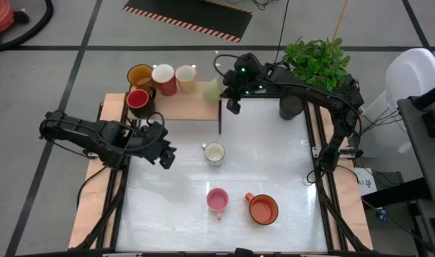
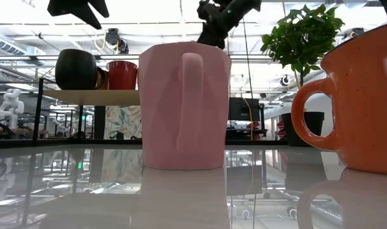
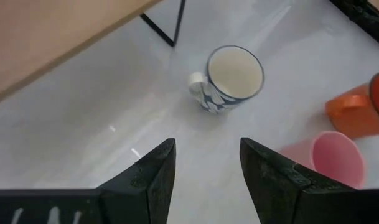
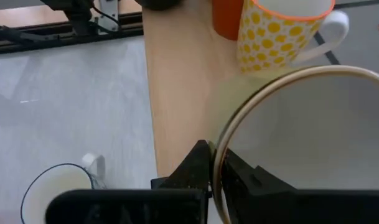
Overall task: Place coffee mugs
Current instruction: Put the green mug on the shelf
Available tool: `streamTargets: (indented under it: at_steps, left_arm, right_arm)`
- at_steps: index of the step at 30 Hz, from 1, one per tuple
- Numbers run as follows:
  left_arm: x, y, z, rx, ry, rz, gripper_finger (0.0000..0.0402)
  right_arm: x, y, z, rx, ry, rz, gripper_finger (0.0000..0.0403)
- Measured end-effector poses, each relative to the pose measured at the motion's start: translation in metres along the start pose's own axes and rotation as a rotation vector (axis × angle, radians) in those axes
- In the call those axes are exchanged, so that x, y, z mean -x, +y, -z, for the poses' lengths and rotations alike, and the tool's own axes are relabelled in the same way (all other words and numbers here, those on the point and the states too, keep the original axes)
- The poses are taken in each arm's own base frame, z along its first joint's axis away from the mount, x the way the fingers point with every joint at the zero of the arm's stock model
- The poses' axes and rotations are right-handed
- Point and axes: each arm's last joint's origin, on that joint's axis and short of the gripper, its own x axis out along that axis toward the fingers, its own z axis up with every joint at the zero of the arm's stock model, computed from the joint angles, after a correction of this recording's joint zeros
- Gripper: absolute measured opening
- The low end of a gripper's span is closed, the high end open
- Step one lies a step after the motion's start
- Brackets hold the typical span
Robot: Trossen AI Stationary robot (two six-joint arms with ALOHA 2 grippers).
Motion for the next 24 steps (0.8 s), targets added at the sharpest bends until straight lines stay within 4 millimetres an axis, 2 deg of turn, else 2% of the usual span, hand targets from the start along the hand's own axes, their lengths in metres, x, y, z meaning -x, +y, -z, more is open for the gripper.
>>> streamTargets:
  at_steps: [7,15,19,24]
  left_arm:
    - [-0.005,0.006,-0.011,-0.014,-0.029,-0.022,0.0182]
    - [-0.012,0.002,-0.024,-0.011,-0.094,0.011,0.0182]
    - [-0.027,0.000,-0.027,-0.072,-0.069,-0.040,0.0182]
    - [-0.055,-0.005,-0.032,-0.159,-0.030,-0.105,0.0182]
  right_arm:
    - [-0.004,-0.003,-0.001,0.064,-0.014,0.029,0.0004]
    - [-0.011,-0.006,-0.006,0.132,-0.060,0.073,0.0004]
    - [-0.017,-0.008,-0.006,0.186,-0.066,0.075,0.0004]
    - [-0.027,-0.002,-0.007,0.298,-0.059,0.110,0.0004]
